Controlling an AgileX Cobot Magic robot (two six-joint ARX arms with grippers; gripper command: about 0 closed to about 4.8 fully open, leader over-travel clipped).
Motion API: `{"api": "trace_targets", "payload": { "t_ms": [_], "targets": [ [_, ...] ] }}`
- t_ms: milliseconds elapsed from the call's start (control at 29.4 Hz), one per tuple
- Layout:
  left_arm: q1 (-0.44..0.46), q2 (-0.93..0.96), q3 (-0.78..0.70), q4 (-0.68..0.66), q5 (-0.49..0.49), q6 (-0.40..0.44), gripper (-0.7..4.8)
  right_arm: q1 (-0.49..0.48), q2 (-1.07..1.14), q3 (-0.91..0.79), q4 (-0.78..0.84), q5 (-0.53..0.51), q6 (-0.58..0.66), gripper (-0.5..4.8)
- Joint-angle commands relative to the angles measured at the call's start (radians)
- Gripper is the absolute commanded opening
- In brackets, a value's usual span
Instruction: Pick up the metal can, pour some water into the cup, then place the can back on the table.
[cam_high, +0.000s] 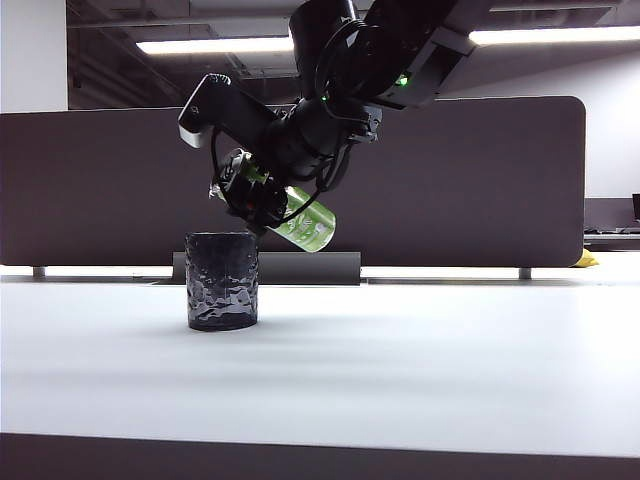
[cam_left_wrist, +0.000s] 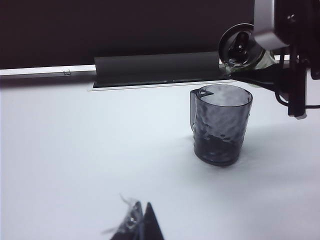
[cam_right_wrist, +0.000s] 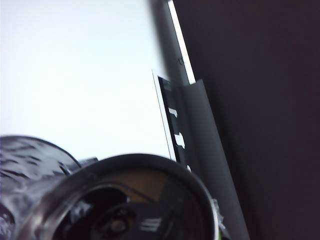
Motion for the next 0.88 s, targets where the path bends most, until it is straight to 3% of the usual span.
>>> {"api": "trace_targets", "payload": {
  "t_ms": [34,885],
  "targets": [
    [0.0,0.002,0.001,0.013,0.003,0.0,-0.05,0.002,-0.012,0.01,0.042,0.013,-0.012,2.63],
    [0.0,0.001,0.001,0.013,0.003,0.0,-0.05,0.002,-0.012,0.01,0.042,0.078,-0.087,2.64]
  ]
}}
